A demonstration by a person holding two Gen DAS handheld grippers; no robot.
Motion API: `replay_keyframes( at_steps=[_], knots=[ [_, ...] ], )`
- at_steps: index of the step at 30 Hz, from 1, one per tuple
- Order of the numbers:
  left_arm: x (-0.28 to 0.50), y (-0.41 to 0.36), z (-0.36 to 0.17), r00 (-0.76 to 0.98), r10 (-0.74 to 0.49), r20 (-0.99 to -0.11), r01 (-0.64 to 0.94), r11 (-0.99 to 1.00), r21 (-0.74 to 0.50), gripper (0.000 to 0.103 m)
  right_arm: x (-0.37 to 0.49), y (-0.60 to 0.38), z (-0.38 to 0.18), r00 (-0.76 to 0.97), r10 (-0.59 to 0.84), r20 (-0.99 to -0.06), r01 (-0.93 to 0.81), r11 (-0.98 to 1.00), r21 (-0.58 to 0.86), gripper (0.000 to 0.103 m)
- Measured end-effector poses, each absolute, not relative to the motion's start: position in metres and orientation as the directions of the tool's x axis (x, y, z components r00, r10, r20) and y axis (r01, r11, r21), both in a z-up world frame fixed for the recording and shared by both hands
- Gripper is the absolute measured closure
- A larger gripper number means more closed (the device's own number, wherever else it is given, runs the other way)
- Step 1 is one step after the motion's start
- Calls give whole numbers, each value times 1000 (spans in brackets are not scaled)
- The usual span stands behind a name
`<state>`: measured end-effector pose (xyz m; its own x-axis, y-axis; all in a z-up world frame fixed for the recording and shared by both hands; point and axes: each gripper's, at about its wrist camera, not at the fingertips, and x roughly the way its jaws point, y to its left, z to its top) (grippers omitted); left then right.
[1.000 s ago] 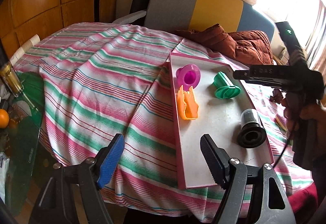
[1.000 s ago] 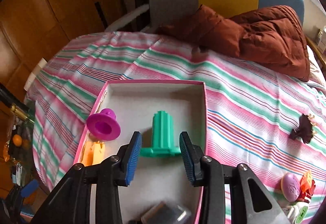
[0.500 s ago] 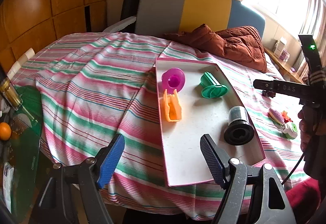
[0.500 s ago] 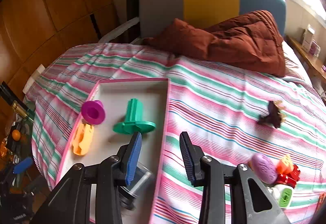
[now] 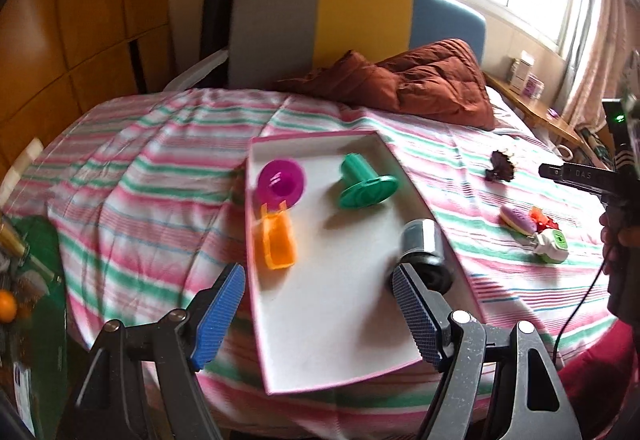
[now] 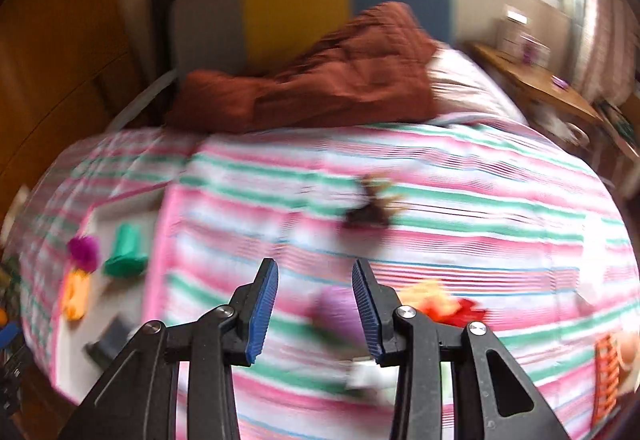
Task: Organize rigid objects
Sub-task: 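Reach the left gripper to the brown comb and grasp it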
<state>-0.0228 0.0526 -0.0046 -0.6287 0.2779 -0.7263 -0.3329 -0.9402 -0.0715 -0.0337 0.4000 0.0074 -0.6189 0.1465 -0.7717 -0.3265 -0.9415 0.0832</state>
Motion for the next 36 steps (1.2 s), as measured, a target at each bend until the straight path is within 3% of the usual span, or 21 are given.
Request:
replay_keyframes(
  at_steps=[6,11,20,30,36],
  knots=[
    [-33,93,13,-623,337,-706,-412,-908,-70,26,3,479,-10,-588,288,-756,-594,-788,162,64],
    [-50,142,17,-578,384,-720,-486,-871,-75,26,32,525,-15,-578,302,-758,-725,-617,306,64],
    [-87,255,-2,-459,423,-781,-625,-779,-55,25,32,526,-19,-616,211,-759,-690,-609,391,64],
    [-121,360,-17,-397,496,-772,-729,-682,-62,7,32,529,-23,-643,129,-755,-661,-591,462,63],
    [-144,411,-39,-394,473,-788,-765,-644,-4,7,27,526,-25,-656,76,-751,-632,-599,491,63]
  ],
)
